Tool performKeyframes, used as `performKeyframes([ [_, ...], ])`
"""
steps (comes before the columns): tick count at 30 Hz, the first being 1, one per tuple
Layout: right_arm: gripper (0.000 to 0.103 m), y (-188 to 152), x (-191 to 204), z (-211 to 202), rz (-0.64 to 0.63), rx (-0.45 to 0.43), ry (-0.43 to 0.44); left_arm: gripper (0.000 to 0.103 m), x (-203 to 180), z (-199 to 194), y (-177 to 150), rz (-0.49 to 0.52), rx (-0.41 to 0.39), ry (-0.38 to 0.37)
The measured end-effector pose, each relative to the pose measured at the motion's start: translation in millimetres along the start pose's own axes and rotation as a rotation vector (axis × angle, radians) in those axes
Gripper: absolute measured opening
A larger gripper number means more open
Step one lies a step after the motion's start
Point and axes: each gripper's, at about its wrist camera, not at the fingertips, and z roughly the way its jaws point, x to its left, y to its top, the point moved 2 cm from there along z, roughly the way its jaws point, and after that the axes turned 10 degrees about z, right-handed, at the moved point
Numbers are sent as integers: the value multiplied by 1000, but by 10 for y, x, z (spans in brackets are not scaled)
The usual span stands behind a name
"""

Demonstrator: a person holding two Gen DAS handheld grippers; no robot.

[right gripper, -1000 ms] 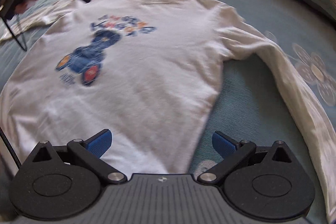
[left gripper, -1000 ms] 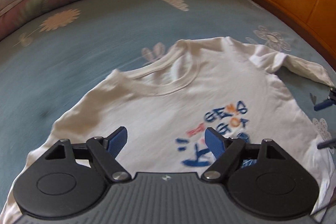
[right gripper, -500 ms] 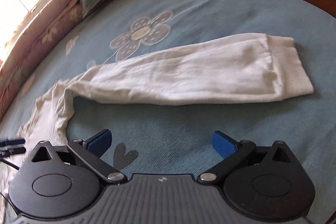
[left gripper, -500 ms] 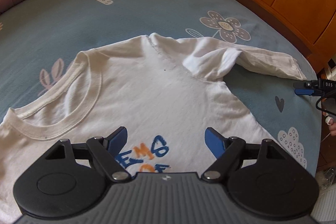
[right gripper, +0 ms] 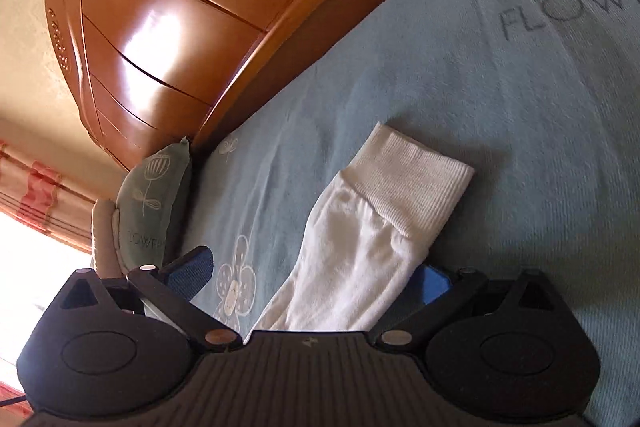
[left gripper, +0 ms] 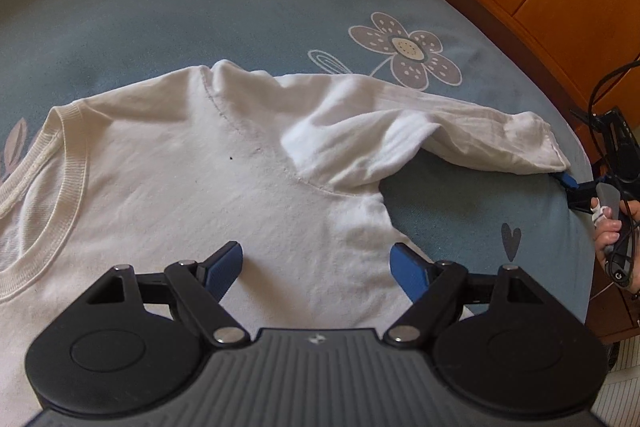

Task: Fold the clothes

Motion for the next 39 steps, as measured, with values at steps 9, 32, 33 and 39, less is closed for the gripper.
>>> performKeyframes([
  [9,103,397,35,292,-2,103,42,81,12,18,-79,-20,-4,2],
  [32,12,734,833,581,-444,215,-14,85,-39,50,-27,-5,13,32],
  [33,12,776,925,596,-470,210,-1,85,-40,49,-23,-6,13,34],
  [39,22,967,1293,823,-632,154,-10,85,-49,34,-1,-25,-3,42],
])
